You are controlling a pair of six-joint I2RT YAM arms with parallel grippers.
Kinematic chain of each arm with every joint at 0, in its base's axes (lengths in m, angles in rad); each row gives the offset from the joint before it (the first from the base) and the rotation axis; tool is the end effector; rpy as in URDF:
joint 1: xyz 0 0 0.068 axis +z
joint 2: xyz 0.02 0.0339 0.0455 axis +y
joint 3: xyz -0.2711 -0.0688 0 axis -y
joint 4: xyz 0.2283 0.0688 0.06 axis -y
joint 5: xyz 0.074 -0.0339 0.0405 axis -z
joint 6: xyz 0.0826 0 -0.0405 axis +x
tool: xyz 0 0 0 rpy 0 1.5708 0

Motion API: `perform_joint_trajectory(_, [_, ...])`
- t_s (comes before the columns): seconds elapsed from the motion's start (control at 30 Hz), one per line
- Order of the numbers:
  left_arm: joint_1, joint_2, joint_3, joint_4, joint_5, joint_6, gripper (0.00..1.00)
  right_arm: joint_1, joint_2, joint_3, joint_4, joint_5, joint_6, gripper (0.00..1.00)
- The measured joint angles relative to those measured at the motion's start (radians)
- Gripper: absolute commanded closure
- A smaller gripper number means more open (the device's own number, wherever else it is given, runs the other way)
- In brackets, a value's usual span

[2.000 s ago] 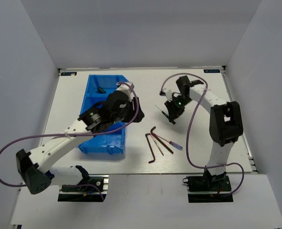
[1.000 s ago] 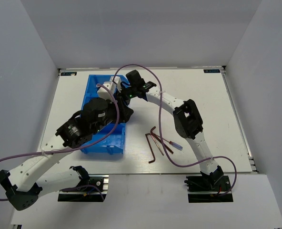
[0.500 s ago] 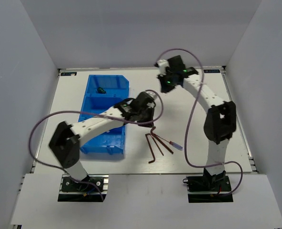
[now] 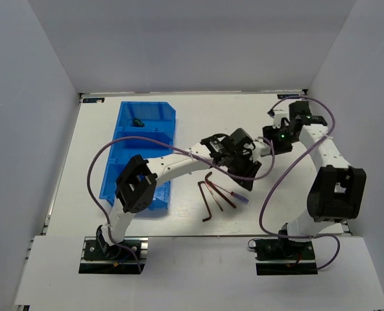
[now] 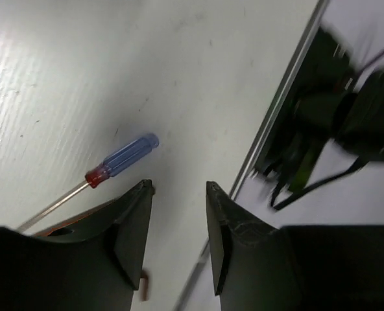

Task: Sort the tools into containers

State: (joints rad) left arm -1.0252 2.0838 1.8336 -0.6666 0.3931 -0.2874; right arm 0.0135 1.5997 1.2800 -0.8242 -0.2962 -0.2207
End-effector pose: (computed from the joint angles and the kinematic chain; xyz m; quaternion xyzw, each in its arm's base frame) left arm 0.2223 -0.4272 0.2320 0.3934 0.8437 -0.3387 0.1367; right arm 0.3264 0.0285 0.2304 -0.1440 0.9563 0.1218 0.2233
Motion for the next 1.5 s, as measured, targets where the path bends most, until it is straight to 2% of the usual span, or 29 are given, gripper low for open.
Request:
perform_joint_trajectory(0.13, [-0.020,0.053,0.000,-0.086,0.048,0.269,0.51,-0.097,-0.049,-0.018,-0.006,-0.080,-0.043,0.41])
perform_joint_trajectory(0.33, [-0.024,0.135,0.011,-0.167,-0.032,0.503,0.51,-0.196,-0.071,-0.053,-0.051,-0.187,-0.092,0.41])
perform_joint_trajectory(0.67, [-0.036,0.167,0.021,-0.112,-0.147,0.610,0.51,-0.267,-0.086,-0.053,-0.116,-0.289,-0.122,0.41])
perform_joint_trajectory(1.07, [-0.089,0.171,-0.038,-0.033,-0.157,0.633,0.51,-0.298,-0.086,-0.053,-0.142,-0.326,-0.124,0.41])
perform_joint_trajectory(1.2, [-0.098,0.171,-0.042,-0.015,-0.179,0.635,0.56,-0.308,-0.086,-0.053,-0.145,-0.340,-0.124,0.41])
perform_joint_trajectory(1.3, [-0.099,0.171,-0.044,-0.001,-0.206,0.639,0.72,-0.316,-0.086,-0.053,-0.146,-0.348,-0.124,0.41])
perform_joint_trajectory(1.33, [-0.099,0.171,-0.044,0.005,-0.220,0.639,0.82,-0.320,-0.086,-0.053,-0.146,-0.352,-0.124,0.41])
perform_joint_trajectory(1.43, [-0.100,0.172,-0.044,0.013,-0.269,0.629,0.92,-0.326,-0.086,-0.053,-0.146,-0.363,-0.125,0.41])
perform_joint_trajectory(1.5, [-0.098,0.175,-0.036,0.017,-0.312,0.621,1.00,-0.328,-0.086,-0.057,-0.143,-0.369,-0.129,0.45])
